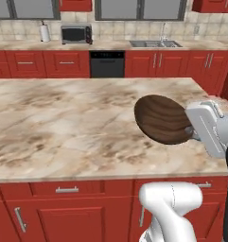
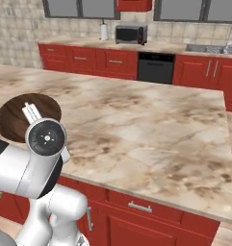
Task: Take the smaller bowl and place it next to the appetizer plate on the dining counter , and place the larger bowl next to the plate with cooked food.
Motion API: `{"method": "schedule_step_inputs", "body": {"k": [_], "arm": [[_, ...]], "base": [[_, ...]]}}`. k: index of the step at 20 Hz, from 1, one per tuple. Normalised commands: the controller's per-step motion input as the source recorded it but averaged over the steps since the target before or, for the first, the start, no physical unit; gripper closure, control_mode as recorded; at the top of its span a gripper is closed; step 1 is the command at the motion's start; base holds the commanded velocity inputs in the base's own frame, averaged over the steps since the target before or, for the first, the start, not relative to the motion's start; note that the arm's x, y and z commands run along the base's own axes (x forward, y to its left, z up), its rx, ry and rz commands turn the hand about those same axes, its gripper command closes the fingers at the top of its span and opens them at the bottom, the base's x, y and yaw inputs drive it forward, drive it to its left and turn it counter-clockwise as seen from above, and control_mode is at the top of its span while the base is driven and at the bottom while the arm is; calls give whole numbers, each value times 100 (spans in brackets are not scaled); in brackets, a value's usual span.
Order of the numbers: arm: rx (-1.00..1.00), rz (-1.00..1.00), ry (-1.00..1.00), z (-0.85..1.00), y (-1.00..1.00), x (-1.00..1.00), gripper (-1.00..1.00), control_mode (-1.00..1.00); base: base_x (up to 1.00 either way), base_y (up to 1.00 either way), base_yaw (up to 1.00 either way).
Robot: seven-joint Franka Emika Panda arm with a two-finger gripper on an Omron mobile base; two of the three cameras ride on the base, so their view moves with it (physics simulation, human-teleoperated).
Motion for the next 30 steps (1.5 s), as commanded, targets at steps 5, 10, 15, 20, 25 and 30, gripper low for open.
{"method": "schedule_step_inputs", "body": {"k": [5,10,15,20,25,30], "arm": [[0,0,0,0,0,0,100,100],[0,0,0,0,0,0,100,100],[0,0,0,0,0,0,100,100],[0,0,0,0,0,0,100,100],[0,0,0,0,0,0,100,100],[0,0,0,0,0,0,100,100]], "base": [[3,100,0],[1,100,0],[1,100,0],[8,100,0],[13,100,0],[18,100,0]]}}
